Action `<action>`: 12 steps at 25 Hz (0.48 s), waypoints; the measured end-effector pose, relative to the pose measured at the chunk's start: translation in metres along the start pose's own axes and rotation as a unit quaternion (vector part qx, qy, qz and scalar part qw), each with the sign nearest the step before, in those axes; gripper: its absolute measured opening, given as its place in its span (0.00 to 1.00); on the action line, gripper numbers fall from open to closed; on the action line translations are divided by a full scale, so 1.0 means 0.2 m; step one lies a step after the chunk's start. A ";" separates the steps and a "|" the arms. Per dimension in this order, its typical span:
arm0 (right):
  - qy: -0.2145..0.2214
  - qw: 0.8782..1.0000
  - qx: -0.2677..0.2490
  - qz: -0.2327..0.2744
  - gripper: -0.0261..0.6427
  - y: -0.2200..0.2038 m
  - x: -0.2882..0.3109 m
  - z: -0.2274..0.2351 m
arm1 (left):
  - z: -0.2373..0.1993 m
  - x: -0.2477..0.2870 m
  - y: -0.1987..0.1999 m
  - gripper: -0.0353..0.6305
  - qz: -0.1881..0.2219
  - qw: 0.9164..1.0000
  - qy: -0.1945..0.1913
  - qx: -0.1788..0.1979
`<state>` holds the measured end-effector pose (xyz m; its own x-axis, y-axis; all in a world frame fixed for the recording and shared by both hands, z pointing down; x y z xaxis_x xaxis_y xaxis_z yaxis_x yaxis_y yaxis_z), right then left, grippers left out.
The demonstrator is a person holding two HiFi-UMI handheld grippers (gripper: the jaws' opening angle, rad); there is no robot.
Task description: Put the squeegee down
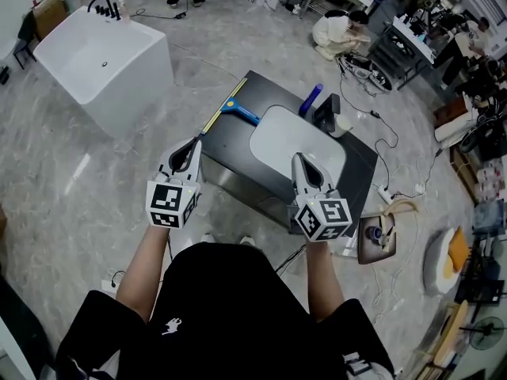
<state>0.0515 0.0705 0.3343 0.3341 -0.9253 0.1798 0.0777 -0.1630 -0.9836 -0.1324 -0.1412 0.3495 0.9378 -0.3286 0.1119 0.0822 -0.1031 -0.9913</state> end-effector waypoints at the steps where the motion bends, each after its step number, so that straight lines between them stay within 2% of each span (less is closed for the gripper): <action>1: 0.001 1.000 0.001 0.001 0.04 0.00 0.00 0.00 | 0.00 0.00 0.01 0.06 0.001 1.000 0.000 0.001; 12: 0.002 1.000 0.005 -0.002 0.04 -0.03 -0.01 0.01 | 0.03 0.00 -0.02 0.06 0.000 1.000 0.000 0.001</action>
<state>0.0513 0.0742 0.3408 0.3307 -0.9259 0.1828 0.0878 -0.1626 -0.9828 -0.1315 -0.1357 0.3533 0.9380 -0.3282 0.1115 0.0825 -0.1013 -0.9914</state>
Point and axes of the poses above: the fingertips, and each gripper's own axes: x forward along the fingers, z to its right, y out of its top, the point moved 6 cm from there along -x, backward along the fingers, and after that the axes turned 5 degrees about -x, right-handed, at the moved point
